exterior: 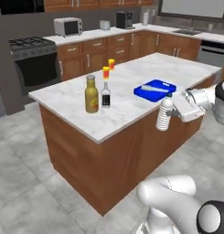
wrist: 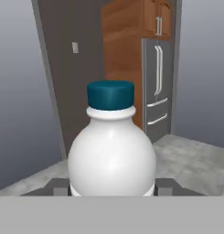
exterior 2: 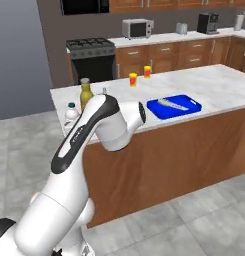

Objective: Place the drinks on the dining counter in a tight cluster.

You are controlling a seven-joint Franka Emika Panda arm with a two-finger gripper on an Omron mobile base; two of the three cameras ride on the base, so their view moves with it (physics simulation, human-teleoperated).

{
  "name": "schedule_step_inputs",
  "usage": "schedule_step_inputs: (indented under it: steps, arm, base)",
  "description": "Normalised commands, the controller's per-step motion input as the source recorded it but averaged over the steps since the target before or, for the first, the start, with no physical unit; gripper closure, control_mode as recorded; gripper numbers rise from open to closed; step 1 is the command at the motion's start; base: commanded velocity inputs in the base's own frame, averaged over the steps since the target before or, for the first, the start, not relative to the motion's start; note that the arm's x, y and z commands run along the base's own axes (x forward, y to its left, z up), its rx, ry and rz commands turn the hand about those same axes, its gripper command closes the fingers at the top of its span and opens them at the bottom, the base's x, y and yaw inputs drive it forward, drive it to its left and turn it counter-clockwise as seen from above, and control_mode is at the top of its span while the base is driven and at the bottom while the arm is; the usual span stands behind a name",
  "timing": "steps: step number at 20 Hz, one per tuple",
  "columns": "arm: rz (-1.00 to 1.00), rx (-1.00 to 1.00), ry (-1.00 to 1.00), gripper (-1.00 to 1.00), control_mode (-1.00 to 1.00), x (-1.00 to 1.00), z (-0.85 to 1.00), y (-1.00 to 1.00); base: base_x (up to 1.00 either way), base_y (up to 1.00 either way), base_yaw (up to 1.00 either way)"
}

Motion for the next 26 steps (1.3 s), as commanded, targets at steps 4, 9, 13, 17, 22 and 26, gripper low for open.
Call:
schedule_step_inputs:
  steps: [4,9,13,17,22,26]
  arm:
    - [0.0,0.0,0.0,1.0,1.0,0.0,0.0,0.0]
    - [0.0,0.0,0.0,1.0,1.0,0.0,0.0,0.0]
    - [0.0,0.0,0.0,1.0,1.0,0.0,0.0,0.0]
    - [0.0,0.0,0.0,1.0,1.0,0.0,0.0,0.0]
    - [0.0,0.0,0.0,1.0,1.0,0.0,0.0,0.0]
    - [0.0,0.0,0.0,1.0,1.0,0.0,0.0,0.0]
  base:
    - [0.04,-0.79,0.61]
    - [0.2,-1.0,0.22]
    - [0.31,-0.81,0.14]
    - [0.5,-0.39,0.12]
    - [0.93,-0.02,0.25]
    - [0.89,-0.03,0.3]
